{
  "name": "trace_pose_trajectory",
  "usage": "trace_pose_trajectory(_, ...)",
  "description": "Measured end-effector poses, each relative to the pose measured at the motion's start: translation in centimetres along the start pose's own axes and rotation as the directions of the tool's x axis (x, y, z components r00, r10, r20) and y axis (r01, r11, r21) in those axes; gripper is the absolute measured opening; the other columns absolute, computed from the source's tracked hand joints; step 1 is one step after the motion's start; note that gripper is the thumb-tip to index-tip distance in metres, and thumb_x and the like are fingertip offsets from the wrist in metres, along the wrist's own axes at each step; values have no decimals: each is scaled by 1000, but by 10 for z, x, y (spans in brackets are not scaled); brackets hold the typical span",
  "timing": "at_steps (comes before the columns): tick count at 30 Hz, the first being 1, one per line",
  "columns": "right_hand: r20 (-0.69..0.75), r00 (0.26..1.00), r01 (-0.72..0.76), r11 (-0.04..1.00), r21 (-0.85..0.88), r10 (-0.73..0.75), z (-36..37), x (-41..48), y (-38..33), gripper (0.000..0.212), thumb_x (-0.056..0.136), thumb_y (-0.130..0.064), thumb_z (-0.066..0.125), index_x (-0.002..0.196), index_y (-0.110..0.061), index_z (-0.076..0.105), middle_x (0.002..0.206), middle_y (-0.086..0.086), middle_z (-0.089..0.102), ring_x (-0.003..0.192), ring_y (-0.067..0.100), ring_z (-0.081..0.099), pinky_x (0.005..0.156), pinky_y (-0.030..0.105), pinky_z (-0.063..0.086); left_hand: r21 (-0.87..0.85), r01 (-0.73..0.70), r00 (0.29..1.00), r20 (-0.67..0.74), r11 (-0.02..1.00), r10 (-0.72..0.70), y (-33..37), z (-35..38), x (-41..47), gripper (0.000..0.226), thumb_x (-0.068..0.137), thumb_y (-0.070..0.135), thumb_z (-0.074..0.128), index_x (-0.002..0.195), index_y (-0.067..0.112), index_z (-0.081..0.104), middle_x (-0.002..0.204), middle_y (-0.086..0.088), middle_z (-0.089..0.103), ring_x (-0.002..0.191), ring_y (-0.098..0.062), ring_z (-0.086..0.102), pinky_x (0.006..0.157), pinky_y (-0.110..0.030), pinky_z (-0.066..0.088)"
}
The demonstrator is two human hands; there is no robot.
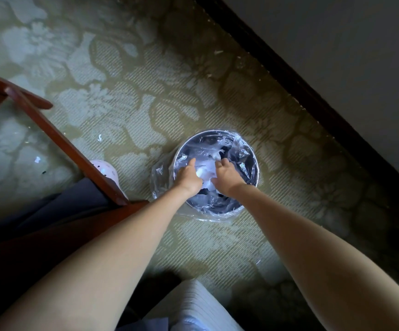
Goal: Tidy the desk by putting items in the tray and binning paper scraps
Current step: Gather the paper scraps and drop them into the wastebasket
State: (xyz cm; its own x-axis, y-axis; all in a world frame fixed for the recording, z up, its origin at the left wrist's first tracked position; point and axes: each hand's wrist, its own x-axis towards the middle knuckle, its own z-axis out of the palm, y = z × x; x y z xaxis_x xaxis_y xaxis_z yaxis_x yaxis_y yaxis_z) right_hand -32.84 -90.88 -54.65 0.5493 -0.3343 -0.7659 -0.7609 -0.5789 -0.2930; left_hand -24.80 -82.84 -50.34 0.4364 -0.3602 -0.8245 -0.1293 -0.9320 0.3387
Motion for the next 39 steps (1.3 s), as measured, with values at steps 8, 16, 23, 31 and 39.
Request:
trace_pose_trajectory(8, -35, 999, 4, 997, -76, -7, -14, -34, -9, 52, 94, -19, 45, 143, -8, 31, 152, 14, 25, 145, 31, 12, 118, 48, 15, -105, -49, 999, 13, 993, 50, -3, -21, -45, 76, 92, -4, 40, 151, 22, 2, 153, -10, 28, 105, -24, 54, 69, -28, 47)
trace_pose_trajectory(16, -159, 986, 4, 948, -318, -57, -48, -104, -38, 44, 89, -7, 39, 133, -5, 43, 142, 18, 38, 138, 33, 27, 118, 50, 12, 64, -180, 963, -189, 981, 190, 13, -51, -110, 50, 90, -5, 39, 138, 7, 38, 141, -15, 43, 127, -33, 44, 102, -40, 40)
trace_pose_trajectory(23, -433, 836, 47, 831, -554, -336, -112, -198, -105, 41, 91, -15, 48, 131, -7, 41, 134, 15, 43, 130, 33, 36, 116, 53, 6, 406, -194, 728, -551, 893, 408, 18, -122, -214, 34, 93, 5, 39, 123, 7, 55, 127, -14, 51, 116, -34, 51, 96, -38, 42)
trace_pose_trajectory(31, -643, 492, 156, 786, -598, -587, -151, -326, -231, 41, 86, -2, 45, 127, -8, 43, 126, 12, 45, 126, 32, 39, 117, 52, 4, 473, -77, 372, -803, 878, 465, -25, -217, -368, 33, 96, 10, 38, 125, 9, 53, 123, -16, 55, 118, -34, 48, 99, -41, 36)
trace_pose_trajectory(39, -556, 197, 427, 582, -692, -807, -82, -386, -372, 38, 86, -1, 42, 122, -7, 50, 123, 17, 52, 113, 36, 51, 109, 44, 26, 183, 55, 223, -960, 982, 167, -170, -256, -455, 37, 93, 4, 36, 126, 7, 54, 127, -19, 54, 119, -38, 49, 99, -43, 40)
